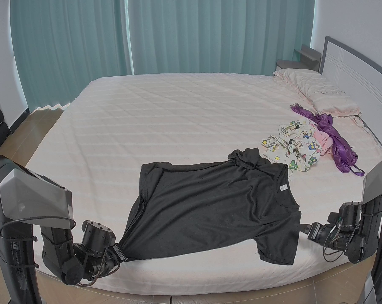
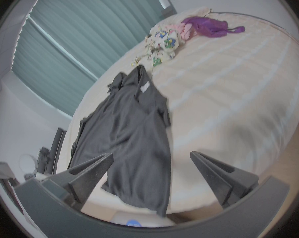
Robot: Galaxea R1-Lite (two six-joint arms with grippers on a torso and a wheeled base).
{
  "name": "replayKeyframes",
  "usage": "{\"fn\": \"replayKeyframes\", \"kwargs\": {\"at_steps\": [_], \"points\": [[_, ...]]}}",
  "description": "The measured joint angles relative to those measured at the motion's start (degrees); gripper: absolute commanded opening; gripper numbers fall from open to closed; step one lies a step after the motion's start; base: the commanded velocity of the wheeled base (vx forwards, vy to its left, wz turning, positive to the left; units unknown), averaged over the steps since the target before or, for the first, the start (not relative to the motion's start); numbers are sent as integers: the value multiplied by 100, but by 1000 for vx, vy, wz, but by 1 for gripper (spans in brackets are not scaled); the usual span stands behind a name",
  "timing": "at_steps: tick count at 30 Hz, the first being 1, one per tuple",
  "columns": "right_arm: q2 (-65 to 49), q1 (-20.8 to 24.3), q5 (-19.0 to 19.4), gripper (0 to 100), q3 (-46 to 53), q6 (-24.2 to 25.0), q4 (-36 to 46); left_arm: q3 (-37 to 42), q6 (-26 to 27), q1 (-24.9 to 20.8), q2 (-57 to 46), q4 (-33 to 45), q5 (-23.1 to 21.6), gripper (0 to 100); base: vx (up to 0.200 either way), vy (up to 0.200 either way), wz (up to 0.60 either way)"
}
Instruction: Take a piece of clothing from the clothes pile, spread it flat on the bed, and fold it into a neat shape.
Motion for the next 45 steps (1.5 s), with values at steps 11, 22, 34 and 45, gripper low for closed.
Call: {"fn": "replayKeyframes", "kwargs": {"at_steps": [11,22,34,45], "points": [[377,825,-324,100,706,-378,-1,4,5,-2,-6,0,-40,0,0,0,0],[630,1310,-688,0,667,84,0,32,9,-2,-16,-2,-82,0,0,0,0],[735,1520,-1331,0,695,-77,2,48,9,-2,-16,-2,-90,0,0,0,0],[311,1151,-1364,0,723,-668,952,119,24,15,-44,-11,-213,0,0,0,0]]}}
